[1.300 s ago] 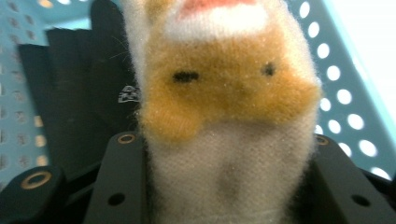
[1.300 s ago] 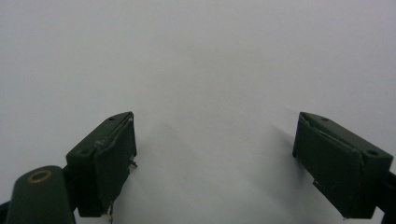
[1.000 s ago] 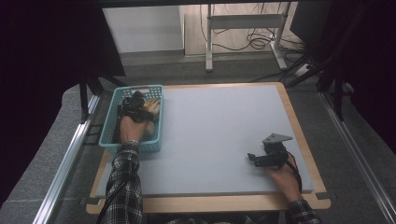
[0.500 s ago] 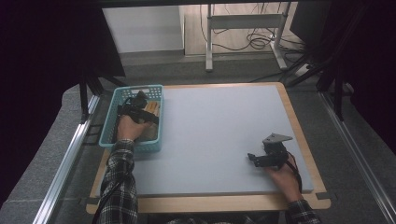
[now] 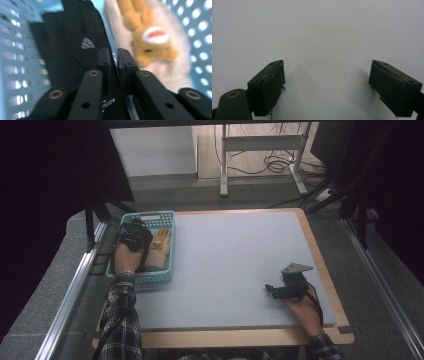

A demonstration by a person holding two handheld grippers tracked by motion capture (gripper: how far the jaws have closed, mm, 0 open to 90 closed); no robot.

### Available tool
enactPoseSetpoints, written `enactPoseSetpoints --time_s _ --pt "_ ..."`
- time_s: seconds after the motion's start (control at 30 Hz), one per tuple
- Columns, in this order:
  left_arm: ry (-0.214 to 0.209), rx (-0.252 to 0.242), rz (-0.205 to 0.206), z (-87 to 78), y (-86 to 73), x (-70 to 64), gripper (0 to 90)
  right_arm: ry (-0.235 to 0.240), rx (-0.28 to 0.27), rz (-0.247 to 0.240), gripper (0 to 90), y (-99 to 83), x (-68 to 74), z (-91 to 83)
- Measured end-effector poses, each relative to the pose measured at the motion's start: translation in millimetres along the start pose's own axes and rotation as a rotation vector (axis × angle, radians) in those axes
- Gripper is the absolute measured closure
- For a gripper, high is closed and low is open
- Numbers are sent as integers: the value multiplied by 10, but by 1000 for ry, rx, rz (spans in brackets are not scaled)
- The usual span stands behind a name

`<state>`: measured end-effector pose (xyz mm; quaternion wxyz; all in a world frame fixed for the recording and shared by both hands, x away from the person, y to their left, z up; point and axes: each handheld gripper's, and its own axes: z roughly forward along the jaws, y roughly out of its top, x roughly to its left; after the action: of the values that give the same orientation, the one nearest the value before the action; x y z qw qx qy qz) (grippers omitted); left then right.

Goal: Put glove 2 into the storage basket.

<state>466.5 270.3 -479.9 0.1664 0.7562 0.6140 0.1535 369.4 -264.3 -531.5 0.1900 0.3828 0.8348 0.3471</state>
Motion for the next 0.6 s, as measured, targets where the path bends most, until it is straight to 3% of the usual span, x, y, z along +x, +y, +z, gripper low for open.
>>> enactPoseSetpoints --time_s 0.1,0.23,0.3,0.4,0.53,0.6 --pt "-24 20 13 122 20 -65 855 0 0 0 131 0 0 0" --pt "-70 21 32 150 72 -182 884 0 0 0 131 0 -1 0" --pt "-63 26 41 153 90 -233 895 0 0 0 131 0 -1 0" --pt "-68 28 32 144 84 -205 888 0 0 0 131 0 0 0" --pt "-45 1 8 91 49 -103 769 0 0 0 131 0 -1 0" --pt "-30 -32 -3 42 32 -51 661 0 0 0 131 0 0 0"
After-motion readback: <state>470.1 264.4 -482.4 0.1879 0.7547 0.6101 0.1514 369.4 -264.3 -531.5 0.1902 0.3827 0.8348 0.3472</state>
